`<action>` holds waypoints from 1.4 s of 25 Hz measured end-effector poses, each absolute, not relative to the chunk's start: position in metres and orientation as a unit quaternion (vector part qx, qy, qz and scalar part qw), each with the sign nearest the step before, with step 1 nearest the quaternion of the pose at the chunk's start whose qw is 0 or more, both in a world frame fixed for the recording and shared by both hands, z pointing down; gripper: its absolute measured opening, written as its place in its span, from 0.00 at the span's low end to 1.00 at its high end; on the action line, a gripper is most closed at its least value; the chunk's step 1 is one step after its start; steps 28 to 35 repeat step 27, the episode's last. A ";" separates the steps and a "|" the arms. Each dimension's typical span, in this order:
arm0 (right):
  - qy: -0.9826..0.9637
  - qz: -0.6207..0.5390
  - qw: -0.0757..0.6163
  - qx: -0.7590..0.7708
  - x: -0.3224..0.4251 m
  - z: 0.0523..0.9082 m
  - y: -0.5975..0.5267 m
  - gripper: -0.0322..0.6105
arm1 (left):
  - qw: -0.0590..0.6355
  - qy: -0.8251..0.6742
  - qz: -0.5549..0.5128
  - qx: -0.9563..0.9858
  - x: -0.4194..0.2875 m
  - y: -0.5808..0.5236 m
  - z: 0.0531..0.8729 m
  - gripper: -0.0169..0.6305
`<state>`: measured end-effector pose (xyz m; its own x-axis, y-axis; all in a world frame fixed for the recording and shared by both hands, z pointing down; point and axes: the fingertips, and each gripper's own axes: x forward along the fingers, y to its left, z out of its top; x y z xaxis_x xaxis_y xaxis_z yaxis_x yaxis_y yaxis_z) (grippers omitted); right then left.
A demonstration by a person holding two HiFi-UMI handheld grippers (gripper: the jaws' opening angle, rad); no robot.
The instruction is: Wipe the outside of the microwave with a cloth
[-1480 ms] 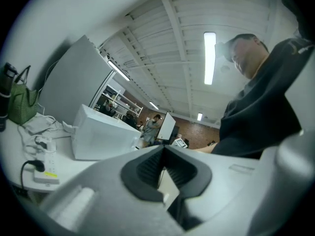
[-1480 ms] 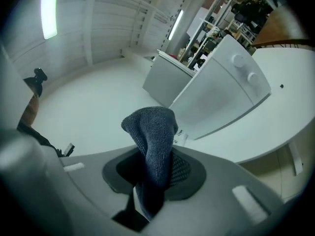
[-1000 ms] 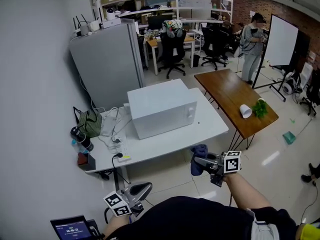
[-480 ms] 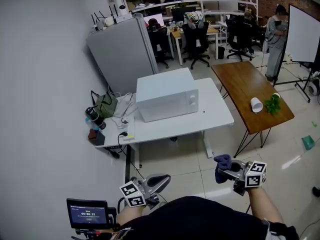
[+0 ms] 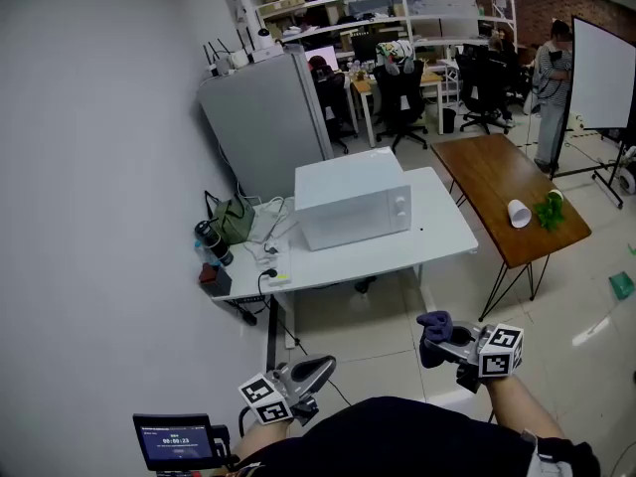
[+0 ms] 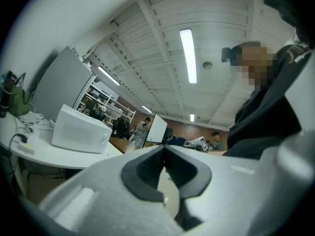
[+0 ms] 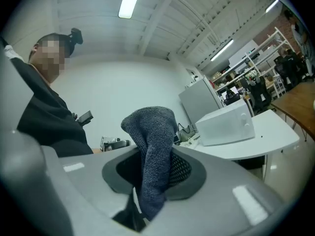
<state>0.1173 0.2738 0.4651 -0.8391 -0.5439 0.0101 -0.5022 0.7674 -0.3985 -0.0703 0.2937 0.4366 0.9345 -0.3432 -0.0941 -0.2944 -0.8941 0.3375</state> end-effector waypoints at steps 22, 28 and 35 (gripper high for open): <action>0.949 -0.148 0.003 -0.277 0.027 0.437 0.263 0.19 | 0.143 -0.173 -0.100 0.969 -0.154 0.300 0.428 0.03; 0.948 -0.152 0.003 -0.279 0.031 0.438 0.266 0.19 | 0.145 -0.167 -0.102 0.970 -0.147 0.304 0.427 0.03; 0.948 -0.152 0.003 -0.279 0.031 0.438 0.266 0.19 | 0.145 -0.167 -0.102 0.970 -0.147 0.304 0.427 0.03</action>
